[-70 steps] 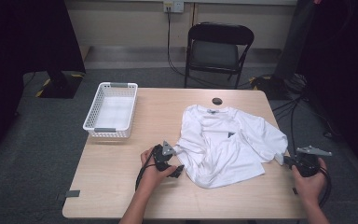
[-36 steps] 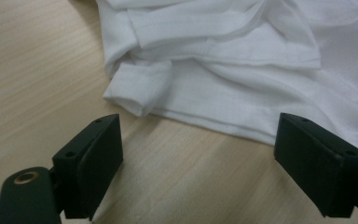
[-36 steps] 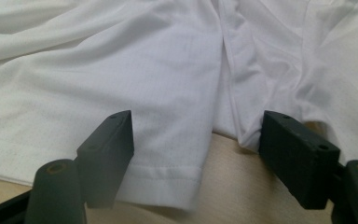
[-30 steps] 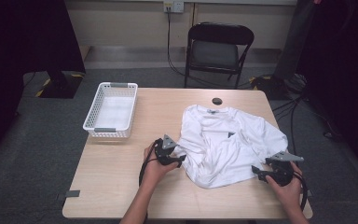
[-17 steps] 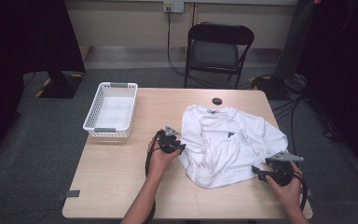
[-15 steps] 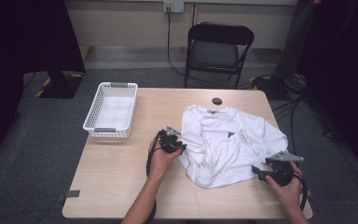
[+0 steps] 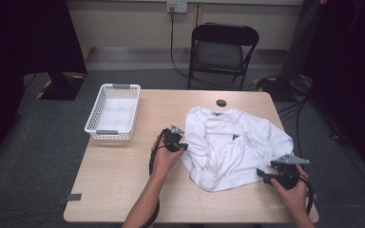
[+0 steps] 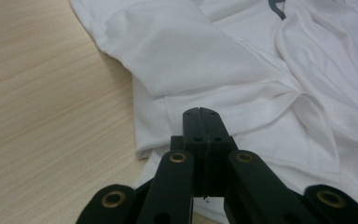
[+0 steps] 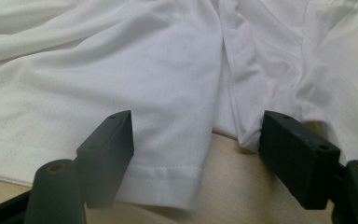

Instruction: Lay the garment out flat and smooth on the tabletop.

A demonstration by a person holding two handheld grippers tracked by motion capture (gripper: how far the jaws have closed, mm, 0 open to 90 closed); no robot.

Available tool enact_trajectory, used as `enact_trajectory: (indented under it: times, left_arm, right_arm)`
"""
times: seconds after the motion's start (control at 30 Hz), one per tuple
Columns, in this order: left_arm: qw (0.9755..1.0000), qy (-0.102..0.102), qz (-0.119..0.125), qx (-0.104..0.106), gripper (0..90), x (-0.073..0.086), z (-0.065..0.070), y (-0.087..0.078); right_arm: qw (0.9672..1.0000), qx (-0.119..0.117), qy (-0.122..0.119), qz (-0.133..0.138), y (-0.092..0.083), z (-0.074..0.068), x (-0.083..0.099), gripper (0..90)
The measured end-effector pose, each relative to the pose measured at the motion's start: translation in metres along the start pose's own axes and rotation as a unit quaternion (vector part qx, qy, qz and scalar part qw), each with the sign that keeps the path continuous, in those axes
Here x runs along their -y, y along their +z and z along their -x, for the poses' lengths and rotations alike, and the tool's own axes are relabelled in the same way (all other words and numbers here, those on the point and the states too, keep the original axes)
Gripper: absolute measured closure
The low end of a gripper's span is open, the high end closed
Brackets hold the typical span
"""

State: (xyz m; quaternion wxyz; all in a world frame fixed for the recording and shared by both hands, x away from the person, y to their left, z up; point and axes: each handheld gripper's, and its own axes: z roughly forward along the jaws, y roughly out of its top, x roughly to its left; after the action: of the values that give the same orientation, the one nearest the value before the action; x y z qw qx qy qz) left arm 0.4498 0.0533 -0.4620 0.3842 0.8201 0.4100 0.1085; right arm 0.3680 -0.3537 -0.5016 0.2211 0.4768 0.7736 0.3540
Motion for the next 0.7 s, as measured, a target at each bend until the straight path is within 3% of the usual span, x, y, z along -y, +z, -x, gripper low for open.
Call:
enact_trajectory:
  times: [0.23,0.33,0.37,0.4,0.43,0.53,0.63,0.7]
  left_arm:
    - [1.0000,0.005,0.001,-0.008,90.0,-0.002,-0.002,-0.004]
    - [0.9996,0.005,0.023,-0.016,90.0,0.001,-0.003,-0.004]
    - [0.9992,-0.003,0.035,-0.022,84.9,0.003,-0.003,-0.003]
    - [0.9987,-0.008,0.043,-0.028,72.9,0.004,-0.003,-0.001]
    - [0.9988,-0.011,0.038,-0.030,67.2,0.006,-0.003,0.000]
    - [0.9989,-0.017,0.036,-0.024,62.5,0.008,0.001,0.005]
    - [0.9995,-0.010,0.022,-0.021,68.3,0.008,0.005,0.009]
    - [0.9998,-0.004,0.006,-0.018,79.9,0.007,0.008,0.010]
  right_arm:
    - [1.0000,0.000,0.000,0.000,0.000,0.000,0.000,24.9]
    - [1.0000,0.000,0.000,0.000,0.000,0.000,0.000,24.9]
    - [1.0000,0.000,0.000,0.000,0.000,0.000,0.000,24.9]
    - [1.0000,0.000,0.000,0.000,0.000,0.000,0.000,24.9]
    - [1.0000,0.000,0.000,0.000,0.000,0.000,0.000,24.9]
    - [1.0000,0.000,-0.001,0.000,0.000,0.000,0.000,24.8]
    - [1.0000,0.000,-0.001,0.000,0.000,0.000,0.000,24.8]
    - [1.0000,0.000,-0.001,0.000,0.000,0.000,0.000,24.8]
